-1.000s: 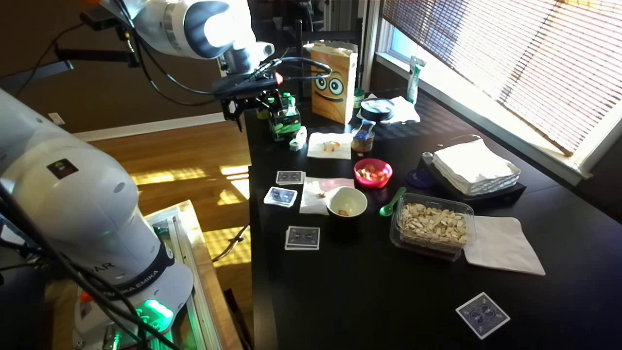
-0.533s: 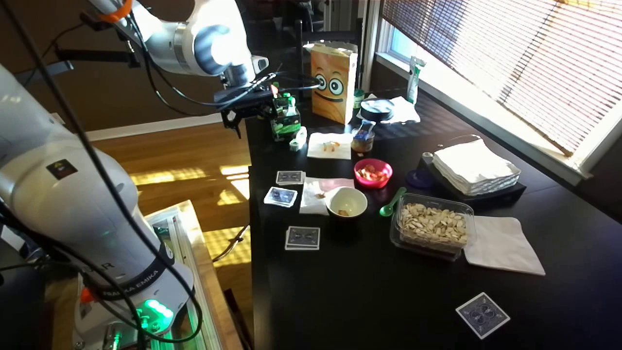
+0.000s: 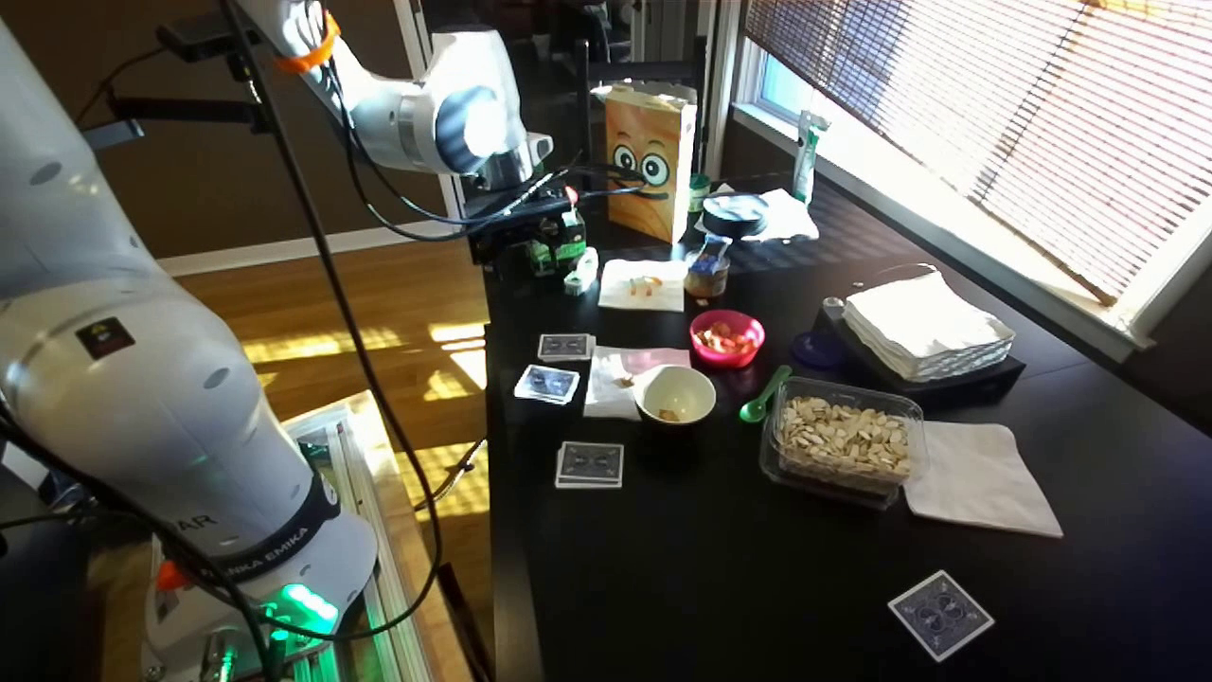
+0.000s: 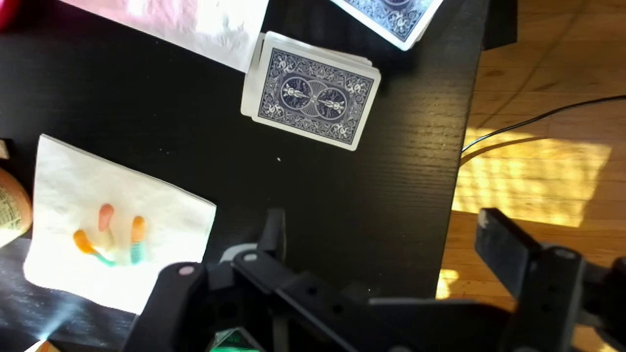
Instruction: Pick up one card from the left pile of cards, put it on the pile in the middle, pick up the middle pile of cards and put them on the cards on the right
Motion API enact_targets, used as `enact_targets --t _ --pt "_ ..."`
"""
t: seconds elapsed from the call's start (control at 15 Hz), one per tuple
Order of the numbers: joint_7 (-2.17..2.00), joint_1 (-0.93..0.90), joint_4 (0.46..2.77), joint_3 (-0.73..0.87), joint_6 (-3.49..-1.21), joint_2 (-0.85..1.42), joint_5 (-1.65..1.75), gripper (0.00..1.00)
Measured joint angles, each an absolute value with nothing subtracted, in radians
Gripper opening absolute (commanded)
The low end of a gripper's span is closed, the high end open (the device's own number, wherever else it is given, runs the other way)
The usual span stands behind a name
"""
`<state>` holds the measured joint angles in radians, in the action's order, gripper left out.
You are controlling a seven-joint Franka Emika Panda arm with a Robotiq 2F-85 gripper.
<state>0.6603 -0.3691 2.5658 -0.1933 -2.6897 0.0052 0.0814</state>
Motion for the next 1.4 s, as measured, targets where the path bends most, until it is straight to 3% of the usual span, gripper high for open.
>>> enact_targets --t 0.67,1.4 --pt "0.089 -0.338 2.481 -0.222 -2.606 0.125 0.149 1.0" --pt "-0.062 -0.33 2.476 -0.225 -2.584 0.151 0.153 1.0"
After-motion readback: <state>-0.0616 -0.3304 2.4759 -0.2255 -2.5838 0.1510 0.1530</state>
